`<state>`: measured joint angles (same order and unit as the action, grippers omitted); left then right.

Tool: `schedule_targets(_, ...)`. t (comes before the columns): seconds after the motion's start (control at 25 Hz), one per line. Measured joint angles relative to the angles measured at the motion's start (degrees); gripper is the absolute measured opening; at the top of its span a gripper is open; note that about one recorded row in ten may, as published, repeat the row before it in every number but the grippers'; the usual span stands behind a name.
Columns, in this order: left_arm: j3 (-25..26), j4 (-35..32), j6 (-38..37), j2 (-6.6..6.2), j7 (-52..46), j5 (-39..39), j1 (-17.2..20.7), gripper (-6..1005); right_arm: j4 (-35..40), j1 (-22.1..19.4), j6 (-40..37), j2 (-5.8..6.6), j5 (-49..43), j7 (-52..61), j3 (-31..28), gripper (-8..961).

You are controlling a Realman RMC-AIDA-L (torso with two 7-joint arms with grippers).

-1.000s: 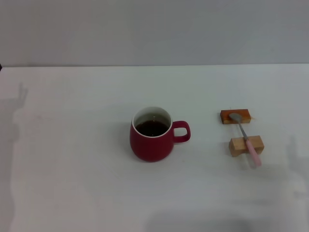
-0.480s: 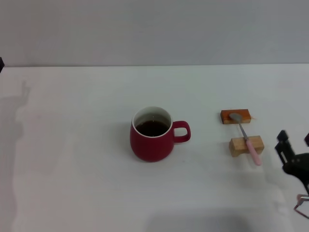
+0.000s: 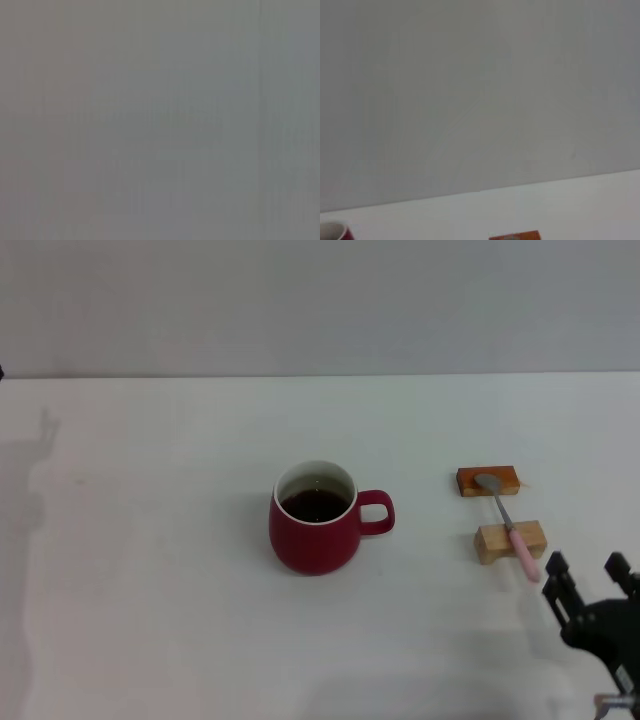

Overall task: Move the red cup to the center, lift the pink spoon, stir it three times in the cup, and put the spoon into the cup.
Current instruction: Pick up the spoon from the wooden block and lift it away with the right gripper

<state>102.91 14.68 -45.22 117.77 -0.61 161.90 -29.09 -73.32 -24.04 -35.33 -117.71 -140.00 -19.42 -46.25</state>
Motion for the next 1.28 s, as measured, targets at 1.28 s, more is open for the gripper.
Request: schedule_targets(1.28,0.01,0.0,-0.38,0.23,-0.68,-0.09,1.23,845,23.43,10.44,-19.37,-0.58,0.52,9.91,7.67,639)
